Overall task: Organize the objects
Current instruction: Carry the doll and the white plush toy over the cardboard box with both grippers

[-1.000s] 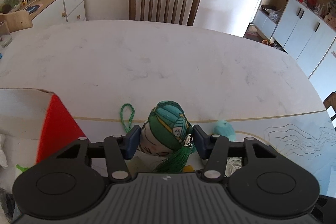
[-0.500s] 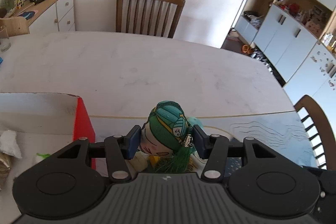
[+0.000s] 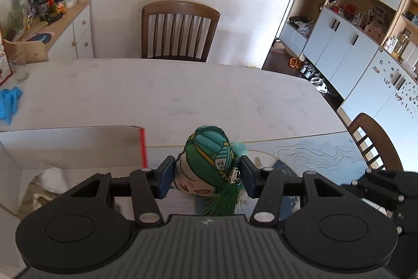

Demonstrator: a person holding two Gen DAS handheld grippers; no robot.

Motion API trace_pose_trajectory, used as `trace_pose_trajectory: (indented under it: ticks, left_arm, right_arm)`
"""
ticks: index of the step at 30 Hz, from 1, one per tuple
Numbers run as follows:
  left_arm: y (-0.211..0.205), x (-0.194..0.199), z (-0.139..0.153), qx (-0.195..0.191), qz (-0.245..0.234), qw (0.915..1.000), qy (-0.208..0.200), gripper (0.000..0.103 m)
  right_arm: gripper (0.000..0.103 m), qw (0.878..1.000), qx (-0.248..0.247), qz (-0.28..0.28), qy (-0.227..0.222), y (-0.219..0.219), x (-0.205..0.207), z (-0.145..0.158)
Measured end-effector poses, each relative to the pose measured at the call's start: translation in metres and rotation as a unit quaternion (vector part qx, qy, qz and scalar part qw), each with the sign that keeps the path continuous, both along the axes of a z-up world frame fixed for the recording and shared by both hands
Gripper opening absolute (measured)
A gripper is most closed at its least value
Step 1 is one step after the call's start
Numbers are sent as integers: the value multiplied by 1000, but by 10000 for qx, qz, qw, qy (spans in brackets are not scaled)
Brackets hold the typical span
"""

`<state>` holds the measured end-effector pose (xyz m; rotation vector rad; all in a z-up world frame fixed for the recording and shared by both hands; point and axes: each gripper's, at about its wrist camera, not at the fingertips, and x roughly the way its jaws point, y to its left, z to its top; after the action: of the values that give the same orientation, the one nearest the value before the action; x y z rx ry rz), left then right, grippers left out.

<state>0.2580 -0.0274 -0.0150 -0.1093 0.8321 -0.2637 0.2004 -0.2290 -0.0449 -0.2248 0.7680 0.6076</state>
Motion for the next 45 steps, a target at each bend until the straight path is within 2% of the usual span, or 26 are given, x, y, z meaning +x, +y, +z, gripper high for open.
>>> trace_pose_trajectory:
  ticks: [9,18,26,30,34,39,45]
  left_arm:
    - [56,-28,23,69,151,9998,-95,52]
    - [123,-37,21,306,597,9977,-91,52]
    - [171,-40,6,603,848,9946,49,52]
    - [189,-33,-12,897,939,9914,160,52]
    - [207,-26,-30,961,1063,9891,340,52]
    - [219,-12,-50,1025,1151,9866,534,52]
    - [214,7,-64,1231,1000,9854,616,52]
  right_arm:
    - [54,9996,130,227,-96,40,-11,26]
    - [54,9984,42,500,-252,89,-9,31]
    - [55,9970,-175,725,-204,143,4,16]
    - [55,9959,-323,828,-160,174,12,2]
    - [55,9955,-451,831,-108,202,24,-15]
    - [55,9938,-635,917,-12,230,37,-36]
    - [55,9937,-722,854,101,252,57,-56]
